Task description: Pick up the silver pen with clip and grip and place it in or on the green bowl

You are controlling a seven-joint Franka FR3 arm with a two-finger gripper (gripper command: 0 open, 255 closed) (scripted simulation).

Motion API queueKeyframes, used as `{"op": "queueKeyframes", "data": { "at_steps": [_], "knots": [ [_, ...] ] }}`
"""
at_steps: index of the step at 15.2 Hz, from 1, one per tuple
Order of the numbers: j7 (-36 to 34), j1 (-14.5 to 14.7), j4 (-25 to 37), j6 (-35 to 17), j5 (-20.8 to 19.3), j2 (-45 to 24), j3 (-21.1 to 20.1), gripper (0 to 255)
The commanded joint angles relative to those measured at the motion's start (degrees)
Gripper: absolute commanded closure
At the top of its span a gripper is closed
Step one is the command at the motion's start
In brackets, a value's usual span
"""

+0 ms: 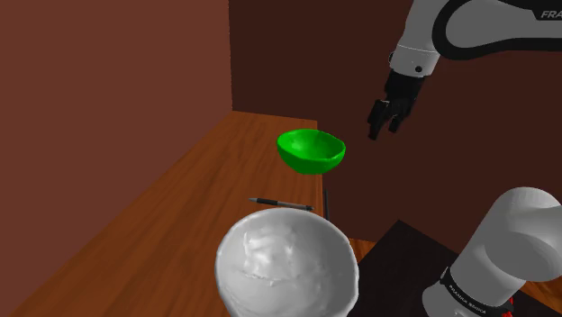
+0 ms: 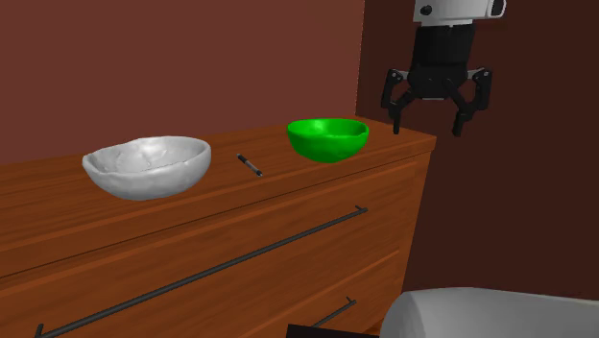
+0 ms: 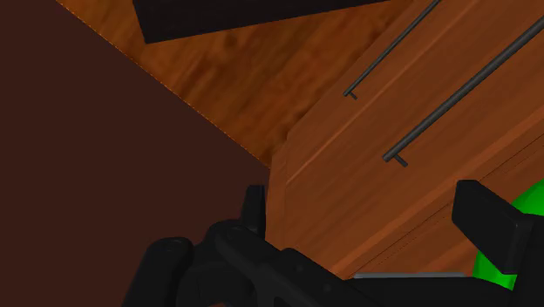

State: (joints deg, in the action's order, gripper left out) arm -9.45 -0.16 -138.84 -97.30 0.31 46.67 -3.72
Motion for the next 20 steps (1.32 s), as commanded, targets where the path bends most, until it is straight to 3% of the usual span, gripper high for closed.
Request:
{"op": "queueKeyframes", "data": {
  "at_steps": [1, 20],
  "knots": [
    [0.00, 0.00, 0.00, 0.00, 0.00, 0.00, 0.00, 0],
    [9.22, 14.80, 15.84, -6.66, 7.95, -25.99, -12.09, 0]
  ]
}}
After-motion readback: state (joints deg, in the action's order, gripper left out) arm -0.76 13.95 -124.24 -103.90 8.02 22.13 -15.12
